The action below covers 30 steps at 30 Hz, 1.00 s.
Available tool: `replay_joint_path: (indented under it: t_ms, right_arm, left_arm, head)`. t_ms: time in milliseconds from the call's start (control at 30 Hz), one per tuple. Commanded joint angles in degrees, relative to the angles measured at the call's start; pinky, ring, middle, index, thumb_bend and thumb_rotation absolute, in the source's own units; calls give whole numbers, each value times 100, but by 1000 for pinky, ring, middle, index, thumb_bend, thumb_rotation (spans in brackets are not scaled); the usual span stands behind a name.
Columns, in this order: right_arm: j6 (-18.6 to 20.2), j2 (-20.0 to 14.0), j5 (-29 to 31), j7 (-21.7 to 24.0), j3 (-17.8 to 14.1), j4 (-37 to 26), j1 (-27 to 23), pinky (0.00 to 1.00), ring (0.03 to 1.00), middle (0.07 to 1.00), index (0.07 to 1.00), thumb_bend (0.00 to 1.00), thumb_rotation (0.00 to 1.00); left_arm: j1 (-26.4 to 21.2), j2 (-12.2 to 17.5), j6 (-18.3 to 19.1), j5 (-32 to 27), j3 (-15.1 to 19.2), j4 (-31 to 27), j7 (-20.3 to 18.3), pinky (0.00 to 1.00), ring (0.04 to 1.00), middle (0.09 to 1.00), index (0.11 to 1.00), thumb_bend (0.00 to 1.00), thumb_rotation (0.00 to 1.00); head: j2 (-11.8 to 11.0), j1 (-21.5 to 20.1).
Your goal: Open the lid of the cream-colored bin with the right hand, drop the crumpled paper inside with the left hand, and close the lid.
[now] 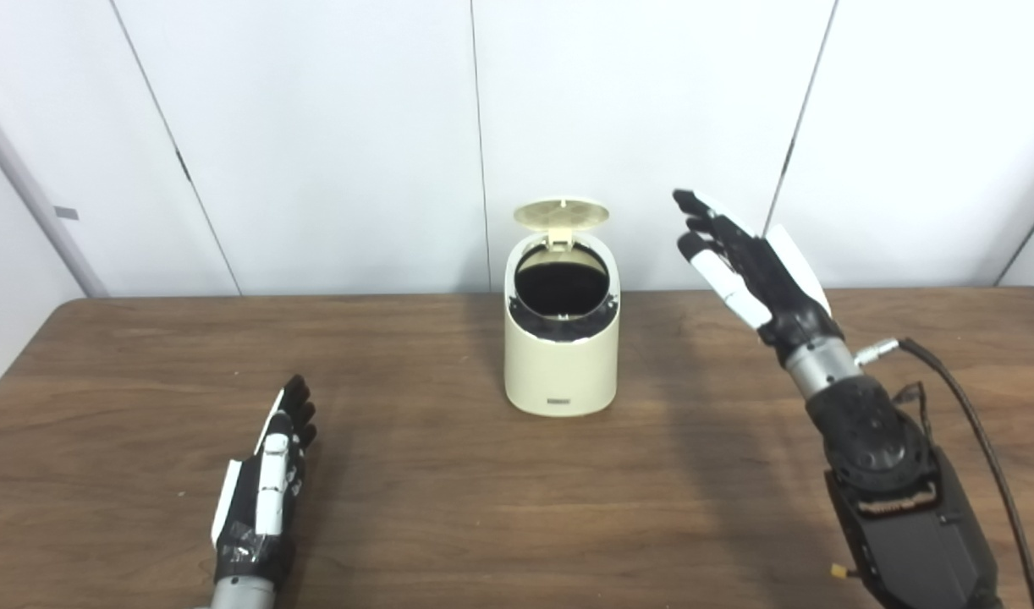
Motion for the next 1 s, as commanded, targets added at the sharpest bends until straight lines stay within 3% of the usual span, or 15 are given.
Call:
replay_joint_path:
  t_ms: [0, 200, 400, 767, 967]
  right_arm:
    - [-155, -81, -17, -3, -21, -50, -356, 855, 911, 921, 891, 550, 1000]
    - [-22, -202, -282, 136, 138, -6, -622, 848, 915, 925, 892, 599, 1000]
    - [259, -321, -481, 430, 326, -43, -910, 861, 928, 933, 901, 582, 1000]
    - [104, -421, -685, 716, 630, 207, -1333, 832, 896, 913, 892, 507, 1000]
    - [240, -412, -802, 855, 742, 307, -1470, 834, 899, 911, 896, 537, 1000]
  left_arm:
    - [28, -67, -217, 12, -52, 312, -28, 1000, 996, 996, 996, 453, 986]
    - [23, -96, -232, -19, -70, 374, -46, 1000, 1000, 1000, 996, 451, 969]
    - [14, -113, -240, 2, -95, 383, -46, 1000, 1000, 1000, 998, 445, 951]
    - [35, -128, -294, 77, -111, 372, -2, 1000, 996, 994, 989, 442, 955]
    - [34, -156, -279, 36, -104, 370, -27, 1000, 997, 995, 990, 458, 947]
  head:
    - [15, -5]
    - [29, -14]
    - [72, 24]
    - [80, 5]
    - [77, 6]
